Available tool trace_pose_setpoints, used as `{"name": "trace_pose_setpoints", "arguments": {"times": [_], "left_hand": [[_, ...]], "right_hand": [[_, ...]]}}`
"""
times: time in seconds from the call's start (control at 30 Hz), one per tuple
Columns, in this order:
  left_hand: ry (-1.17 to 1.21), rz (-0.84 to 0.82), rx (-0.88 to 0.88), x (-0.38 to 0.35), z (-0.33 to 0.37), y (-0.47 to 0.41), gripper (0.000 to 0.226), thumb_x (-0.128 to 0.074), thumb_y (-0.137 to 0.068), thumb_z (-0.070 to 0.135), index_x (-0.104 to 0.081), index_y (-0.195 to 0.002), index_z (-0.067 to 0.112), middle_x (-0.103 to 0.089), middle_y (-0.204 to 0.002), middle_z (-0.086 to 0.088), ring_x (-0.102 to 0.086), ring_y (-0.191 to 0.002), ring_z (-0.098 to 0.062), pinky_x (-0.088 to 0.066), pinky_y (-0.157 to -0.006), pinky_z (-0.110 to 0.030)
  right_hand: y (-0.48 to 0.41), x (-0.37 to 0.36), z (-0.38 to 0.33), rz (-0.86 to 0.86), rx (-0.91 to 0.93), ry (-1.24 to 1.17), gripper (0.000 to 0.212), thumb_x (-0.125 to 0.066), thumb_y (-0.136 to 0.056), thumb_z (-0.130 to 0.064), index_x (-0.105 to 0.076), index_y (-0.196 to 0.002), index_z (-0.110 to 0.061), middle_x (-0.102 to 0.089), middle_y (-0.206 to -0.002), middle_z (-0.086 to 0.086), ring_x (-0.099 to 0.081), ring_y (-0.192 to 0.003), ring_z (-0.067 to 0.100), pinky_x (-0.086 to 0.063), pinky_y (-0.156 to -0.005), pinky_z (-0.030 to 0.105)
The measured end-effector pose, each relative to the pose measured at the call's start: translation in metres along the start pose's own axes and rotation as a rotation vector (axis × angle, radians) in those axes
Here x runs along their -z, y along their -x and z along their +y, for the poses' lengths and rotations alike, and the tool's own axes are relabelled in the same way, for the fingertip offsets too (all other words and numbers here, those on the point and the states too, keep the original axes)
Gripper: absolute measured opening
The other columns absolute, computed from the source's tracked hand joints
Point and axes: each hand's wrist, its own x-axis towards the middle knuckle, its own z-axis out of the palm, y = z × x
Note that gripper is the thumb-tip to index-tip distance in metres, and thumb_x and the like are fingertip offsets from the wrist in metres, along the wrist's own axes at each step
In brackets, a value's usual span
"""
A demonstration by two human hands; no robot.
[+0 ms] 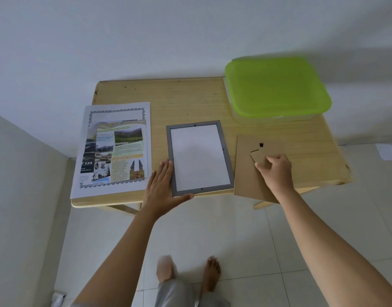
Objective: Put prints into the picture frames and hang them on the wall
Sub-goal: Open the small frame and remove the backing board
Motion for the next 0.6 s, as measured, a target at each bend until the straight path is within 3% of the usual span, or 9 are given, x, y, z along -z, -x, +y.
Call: {"name": "trace_pose_setpoints", "arguments": {"times": [0.43, 0.6], "left_hand": [[0.053, 0.022, 0.006, 0.000, -0.001, -0.001, 0.119, -0.032, -0.058, 0.091, 0.005, -0.148, 0.023, 0.013, -0.152, 0.015, 0.014, -0.142, -0.005, 0.006, -0.116, -0.030], [0.042, 0.022, 0.016, 0.001, 0.000, -0.001, 0.119, -0.030, -0.057, 0.093, 0.008, -0.147, 0.025, 0.015, -0.151, 0.016, 0.015, -0.141, -0.004, 0.007, -0.116, -0.029]], "right_hand": [[-0.023, -0.010, -0.012, 0.002, 0.053, 0.094, 0.045, -0.057, -0.090, -0.020, -0.048, -0.130, 0.001, -0.049, -0.125, 0.017, -0.040, -0.119, 0.033, -0.038, -0.096, 0.037], [-0.004, -0.020, -0.043, 0.004, 0.237, 0.024, 0.047, -0.057, -0.090, -0.026, -0.048, -0.129, -0.002, -0.052, -0.130, 0.014, -0.040, -0.125, 0.029, -0.033, -0.102, 0.035]]}}
